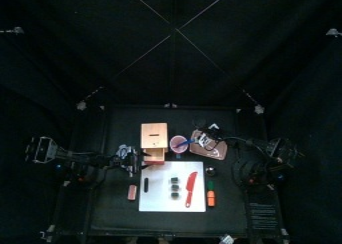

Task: Place sushi on board then cut the sushi with the knife then place the pieces on the plate
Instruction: Place the 4 sushi pieces on the plate

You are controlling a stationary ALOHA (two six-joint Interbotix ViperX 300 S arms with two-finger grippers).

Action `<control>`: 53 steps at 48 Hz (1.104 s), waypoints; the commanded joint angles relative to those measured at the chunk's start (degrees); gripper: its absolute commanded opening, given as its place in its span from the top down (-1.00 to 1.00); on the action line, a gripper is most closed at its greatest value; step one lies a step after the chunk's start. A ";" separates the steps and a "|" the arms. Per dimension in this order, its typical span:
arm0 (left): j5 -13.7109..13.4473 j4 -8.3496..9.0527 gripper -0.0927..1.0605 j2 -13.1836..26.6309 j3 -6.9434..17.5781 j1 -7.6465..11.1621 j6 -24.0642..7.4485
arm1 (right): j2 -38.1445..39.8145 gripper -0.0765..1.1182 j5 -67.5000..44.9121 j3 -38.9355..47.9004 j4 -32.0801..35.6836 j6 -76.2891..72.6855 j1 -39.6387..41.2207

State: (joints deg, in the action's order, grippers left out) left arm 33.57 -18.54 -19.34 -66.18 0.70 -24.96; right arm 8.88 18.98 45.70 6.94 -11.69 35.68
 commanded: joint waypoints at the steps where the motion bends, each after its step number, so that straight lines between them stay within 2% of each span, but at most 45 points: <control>1: 0.26 0.00 -0.63 -0.35 0.53 0.09 0.00 | 5.89 -0.42 3.96 -0.35 -0.18 -0.09 -0.09; 5: 0.18 0.00 -0.63 -0.35 0.70 0.09 0.00 | 10.28 -0.42 7.65 0.88 -0.18 0.00 -1.05; 11: 0.26 0.09 -0.63 -0.35 0.97 0.00 0.00 | 18.28 -0.42 9.32 4.39 -0.79 -0.09 -7.47; 18: 0.18 0.09 -0.63 -0.35 1.14 -0.18 -0.18 | 25.14 -0.42 5.10 8.00 -1.14 0.79 -19.95; 21: 0.18 0.00 -0.63 -0.35 1.23 -0.62 -0.18 | 25.31 -0.42 0.62 8.53 -0.44 0.53 -25.14; 30: 0.18 0.18 -0.63 -0.35 2.37 -1.49 -0.26 | 16.08 -0.42 -9.93 5.10 1.49 0.09 -34.28; 40: 0.18 0.18 -0.63 -0.18 2.81 -1.58 -0.26 | 0.44 -0.42 -9.23 -5.01 1.32 0.88 -37.79; 53: 0.18 0.62 -0.63 -0.18 2.20 -1.67 -0.35 | -8.79 -0.42 -9.58 -10.63 1.05 0.88 -40.08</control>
State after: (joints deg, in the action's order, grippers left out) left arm 33.49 -18.28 -19.34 -64.69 -0.70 -25.22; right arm 0.35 9.93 37.44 8.09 -10.90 -3.60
